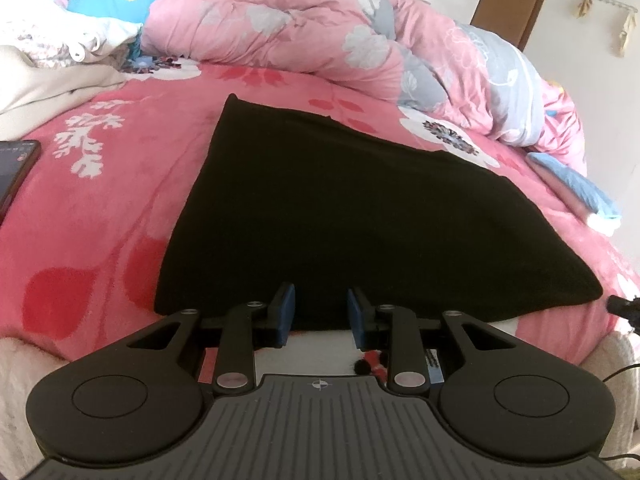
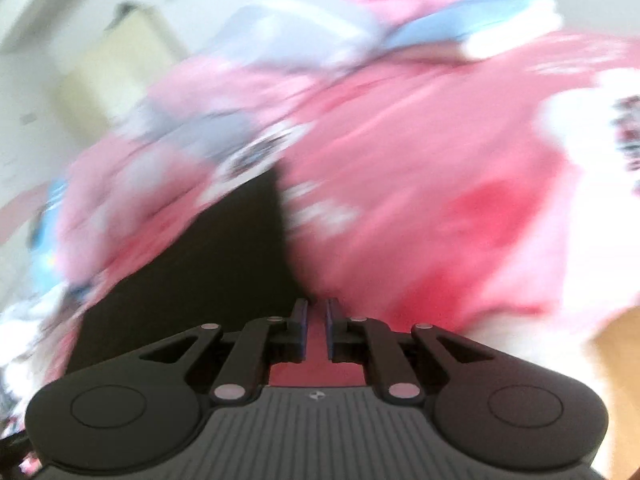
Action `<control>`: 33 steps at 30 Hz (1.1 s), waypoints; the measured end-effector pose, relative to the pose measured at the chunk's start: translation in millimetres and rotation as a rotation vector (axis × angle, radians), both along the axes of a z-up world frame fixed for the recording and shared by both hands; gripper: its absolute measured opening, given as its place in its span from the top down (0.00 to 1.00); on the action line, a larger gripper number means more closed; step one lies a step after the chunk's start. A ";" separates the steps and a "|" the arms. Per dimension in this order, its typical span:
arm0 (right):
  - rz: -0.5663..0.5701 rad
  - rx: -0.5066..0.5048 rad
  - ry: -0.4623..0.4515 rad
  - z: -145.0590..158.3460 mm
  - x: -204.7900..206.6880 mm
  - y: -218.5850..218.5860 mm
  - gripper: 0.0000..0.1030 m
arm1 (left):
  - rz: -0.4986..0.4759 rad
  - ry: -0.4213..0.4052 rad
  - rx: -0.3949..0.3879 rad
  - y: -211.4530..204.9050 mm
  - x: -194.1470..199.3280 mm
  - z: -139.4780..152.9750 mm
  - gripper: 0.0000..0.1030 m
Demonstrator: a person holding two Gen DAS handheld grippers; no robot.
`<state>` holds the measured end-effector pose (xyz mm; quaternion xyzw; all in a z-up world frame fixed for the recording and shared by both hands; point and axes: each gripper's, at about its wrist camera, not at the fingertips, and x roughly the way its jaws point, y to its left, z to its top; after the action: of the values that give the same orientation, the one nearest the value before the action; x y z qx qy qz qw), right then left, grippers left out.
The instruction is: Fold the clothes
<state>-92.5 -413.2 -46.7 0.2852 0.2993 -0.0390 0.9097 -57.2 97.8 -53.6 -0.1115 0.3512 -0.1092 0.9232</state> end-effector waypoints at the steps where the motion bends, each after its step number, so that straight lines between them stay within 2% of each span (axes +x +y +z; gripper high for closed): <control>1: -0.027 0.002 -0.003 2.6 -3.1 -7.1 0.90 | 0.001 0.002 0.002 -0.2 -0.8 0.4 0.72; 2: -0.033 0.009 -0.014 6.7 -2.5 -8.4 0.90 | 0.002 0.004 0.005 -0.3 -1.1 0.4 0.72; 4: 0.031 0.014 -0.066 16.0 -0.2 5.9 0.90 | 0.008 0.007 0.005 -0.8 -1.2 0.1 0.72; 8: 0.299 -0.083 -0.159 28.5 25.9 85.2 0.90 | 0.023 0.013 0.006 -2.2 -0.9 0.1 0.72; 19: 0.540 -0.532 -0.162 -9.3 23.5 178.4 0.89 | 0.012 0.012 -0.013 2.7 0.3 -2.2 0.72; 25: 0.510 -0.515 -0.087 7.1 3.5 152.1 0.88 | 0.005 0.007 -0.032 6.0 -0.3 -4.0 0.72; 27: 0.526 -0.485 -0.138 18.5 6.0 159.3 0.88 | 0.009 0.005 -0.034 5.3 -0.7 -3.7 0.72; 30: 0.602 -0.443 -0.229 26.1 20.6 192.7 0.88 | 0.015 0.004 -0.028 3.9 -1.7 -2.4 0.72; 33: 0.688 -0.453 -0.281 19.3 35.0 233.2 0.88 | 0.017 0.003 -0.022 4.9 -3.9 -1.4 0.72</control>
<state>-57.5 -179.9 -27.4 -0.0354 0.2344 0.2411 0.9411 -61.1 102.7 -55.0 -0.1248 0.3504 -0.1048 0.9223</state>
